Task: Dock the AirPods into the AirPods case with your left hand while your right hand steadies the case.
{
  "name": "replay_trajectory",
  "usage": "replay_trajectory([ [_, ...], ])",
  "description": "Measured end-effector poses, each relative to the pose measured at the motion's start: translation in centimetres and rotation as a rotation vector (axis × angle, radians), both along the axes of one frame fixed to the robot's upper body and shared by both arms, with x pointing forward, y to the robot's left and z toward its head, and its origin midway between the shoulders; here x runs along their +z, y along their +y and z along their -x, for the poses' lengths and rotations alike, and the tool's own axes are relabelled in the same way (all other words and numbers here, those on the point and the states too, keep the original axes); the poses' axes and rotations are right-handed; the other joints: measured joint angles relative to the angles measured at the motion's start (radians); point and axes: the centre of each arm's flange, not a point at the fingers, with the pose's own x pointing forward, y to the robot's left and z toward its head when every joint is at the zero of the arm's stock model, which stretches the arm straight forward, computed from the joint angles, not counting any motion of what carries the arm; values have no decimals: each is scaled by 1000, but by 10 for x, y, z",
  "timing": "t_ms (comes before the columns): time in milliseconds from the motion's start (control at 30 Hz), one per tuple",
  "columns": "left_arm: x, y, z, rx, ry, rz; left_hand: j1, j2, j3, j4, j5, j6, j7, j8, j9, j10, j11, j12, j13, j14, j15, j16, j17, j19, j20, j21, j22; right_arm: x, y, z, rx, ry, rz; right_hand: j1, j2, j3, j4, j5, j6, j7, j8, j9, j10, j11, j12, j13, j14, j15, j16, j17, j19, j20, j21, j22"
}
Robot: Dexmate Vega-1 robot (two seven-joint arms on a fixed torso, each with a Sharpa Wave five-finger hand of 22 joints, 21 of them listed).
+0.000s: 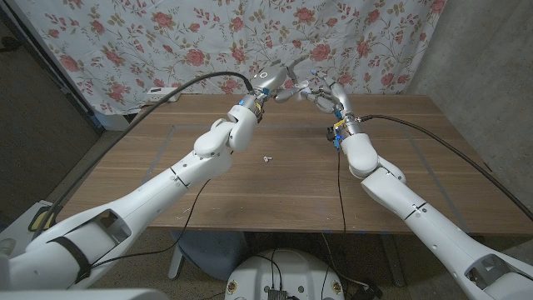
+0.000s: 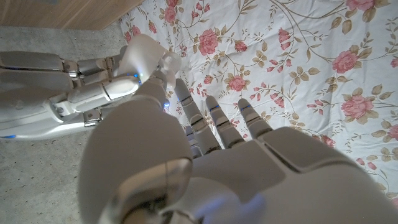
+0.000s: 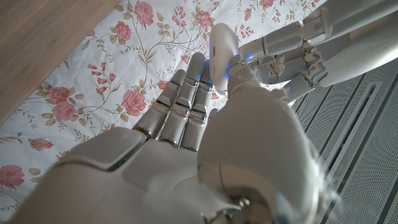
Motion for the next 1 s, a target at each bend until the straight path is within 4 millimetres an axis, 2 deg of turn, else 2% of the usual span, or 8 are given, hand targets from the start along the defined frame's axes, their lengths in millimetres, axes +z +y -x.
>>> replay_trajectory([
  [567, -3, 1, 0, 0, 10, -8, -44, -22, -8, 8, 0, -6, -6, 0, 0, -20, 2, -42, -28, -3, -3, -24, -17, 0, 0, 0, 0, 0, -4, 0, 23, 15, -40, 1, -1, 0, 0, 0, 0, 0, 0, 0, 0, 0, 0, 0, 5, -1, -4, 0, 0, 0, 5, 0],
  [667, -3, 2, 0, -1, 11, -9, -74, -30, -16, 15, 0, -7, -7, 0, 0, -51, 3, -72, -44, -5, -4, -38, -27, 0, 0, 0, 0, 0, -4, 0, 30, 17, -46, 1, -1, 0, 0, 0, 0, 0, 0, 0, 0, 0, 0, 0, 5, -1, -4, 4, 0, 0, 5, 0],
  [833, -4, 1, -1, -9, 16, -16, -120, -62, -31, 13, -5, -2, -13, 0, 0, -117, 8, -139, -75, -30, 7, -57, -51, 0, 0, -4, 0, 1, -4, 0, 40, 19, -54, 1, -1, 0, 0, 0, 4, 4, 0, 0, 0, 0, -1, 0, 5, -1, -4, 5, 0, 0, 5, 0],
  [1000, -4, 2, -2, -14, 17, -19, -153, -74, -46, 18, -13, -2, -13, 0, 0, -161, 14, -185, -96, -57, 6, -65, -68, 0, 0, -4, 0, 1, -5, 0, 43, 21, -57, 3, 0, 0, 0, 0, 5, 6, 0, 0, 0, 0, -2, 0, 5, -1, -4, 5, 0, 0, 5, 0],
])
